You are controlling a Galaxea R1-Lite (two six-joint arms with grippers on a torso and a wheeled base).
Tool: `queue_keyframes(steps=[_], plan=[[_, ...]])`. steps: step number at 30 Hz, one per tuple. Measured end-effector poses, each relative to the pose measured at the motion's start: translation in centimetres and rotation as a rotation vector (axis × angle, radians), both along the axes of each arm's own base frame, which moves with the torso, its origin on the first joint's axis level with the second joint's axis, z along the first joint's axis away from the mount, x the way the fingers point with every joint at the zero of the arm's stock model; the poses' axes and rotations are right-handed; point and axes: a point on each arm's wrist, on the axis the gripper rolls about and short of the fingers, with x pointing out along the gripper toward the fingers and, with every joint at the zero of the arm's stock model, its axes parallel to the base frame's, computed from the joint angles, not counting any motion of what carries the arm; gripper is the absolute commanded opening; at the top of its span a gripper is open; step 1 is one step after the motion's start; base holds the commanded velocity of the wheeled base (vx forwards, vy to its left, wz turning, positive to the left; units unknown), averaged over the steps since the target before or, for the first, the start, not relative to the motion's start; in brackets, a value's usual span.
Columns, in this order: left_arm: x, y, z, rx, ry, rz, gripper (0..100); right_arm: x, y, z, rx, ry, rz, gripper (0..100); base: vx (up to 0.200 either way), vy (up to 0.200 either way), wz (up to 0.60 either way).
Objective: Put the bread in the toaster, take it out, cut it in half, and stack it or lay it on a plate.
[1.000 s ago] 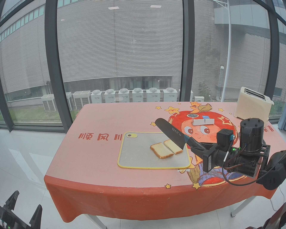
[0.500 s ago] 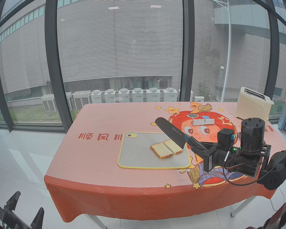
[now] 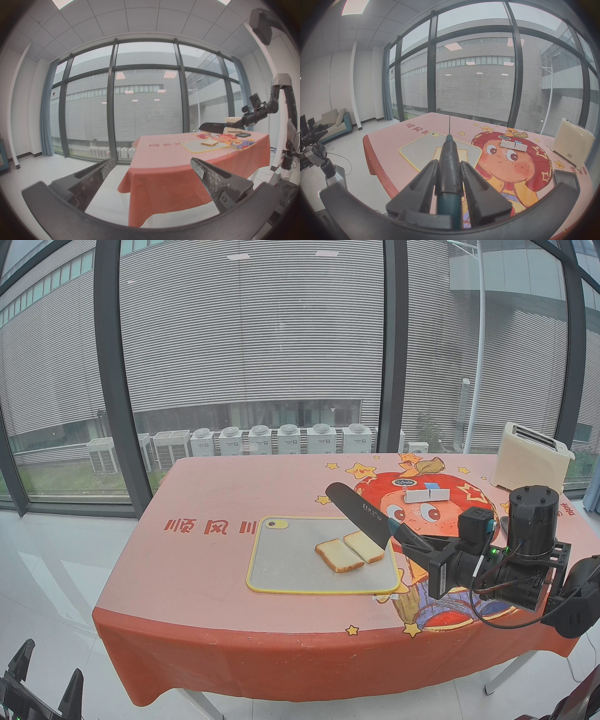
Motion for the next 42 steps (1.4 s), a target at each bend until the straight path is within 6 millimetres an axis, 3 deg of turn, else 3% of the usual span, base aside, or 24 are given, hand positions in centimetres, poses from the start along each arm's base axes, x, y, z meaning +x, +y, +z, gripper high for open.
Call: queue_keyframes(steps=[42], plan=[[0.0, 0.0, -0.1, -0.008, 0.006, 0.023, 100, 0.2, -0.8, 1.4, 0.026, -0.047, -0.055, 0, 0.0, 0.0, 0.0]])
